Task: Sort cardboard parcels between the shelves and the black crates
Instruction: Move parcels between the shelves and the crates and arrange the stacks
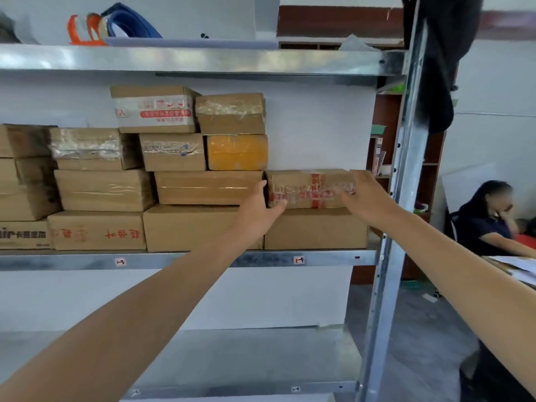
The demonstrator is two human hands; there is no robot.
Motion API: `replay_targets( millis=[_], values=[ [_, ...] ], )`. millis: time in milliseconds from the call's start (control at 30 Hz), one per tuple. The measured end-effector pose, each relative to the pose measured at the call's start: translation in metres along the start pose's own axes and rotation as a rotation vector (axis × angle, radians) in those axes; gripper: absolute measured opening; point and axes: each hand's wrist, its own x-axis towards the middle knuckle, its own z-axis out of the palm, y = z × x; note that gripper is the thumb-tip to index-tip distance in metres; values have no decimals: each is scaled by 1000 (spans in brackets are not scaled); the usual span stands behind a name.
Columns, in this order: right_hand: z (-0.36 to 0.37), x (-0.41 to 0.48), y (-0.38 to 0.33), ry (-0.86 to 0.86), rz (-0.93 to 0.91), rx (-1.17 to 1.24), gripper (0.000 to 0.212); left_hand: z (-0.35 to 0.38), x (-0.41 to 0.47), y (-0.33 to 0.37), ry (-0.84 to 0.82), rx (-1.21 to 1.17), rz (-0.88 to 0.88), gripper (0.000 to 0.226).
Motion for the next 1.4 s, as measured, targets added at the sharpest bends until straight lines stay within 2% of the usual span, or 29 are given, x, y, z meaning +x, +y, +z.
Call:
replay_targets(
  millis=[167, 300, 433, 567, 667, 833, 1033, 1233, 1400],
  values=[
    [3, 27, 27, 35, 157, 107, 72, 20, 17, -2, 17, 38, -81, 68],
    [17, 46, 40, -76, 282, 407, 84, 33, 25, 0, 56, 48, -117, 56],
    [26, 53, 50, -71, 328, 628, 77, 41, 29, 3, 54, 68, -128, 60],
    [22, 44, 55, 31, 268, 618, 61, 42, 23, 4, 88, -1, -115, 49],
    [12, 28, 54, 108, 209, 652, 49, 46, 12, 8, 137, -169, -103, 36],
    [-1, -9, 41, 215, 109, 677, 32, 40, -7, 19, 306, -433, -131, 19],
    [-6, -53, 31, 421, 153, 774, 25, 30, -41, 22, 436, -673, -135, 32],
    [23, -94, 26, 379, 181, 758, 28, 14, -97, -12, 506, -660, -171, 36],
    [66, -119, 8, 214, 131, 777, 29, -10, -144, -50, 523, -552, -147, 21]
  ],
)
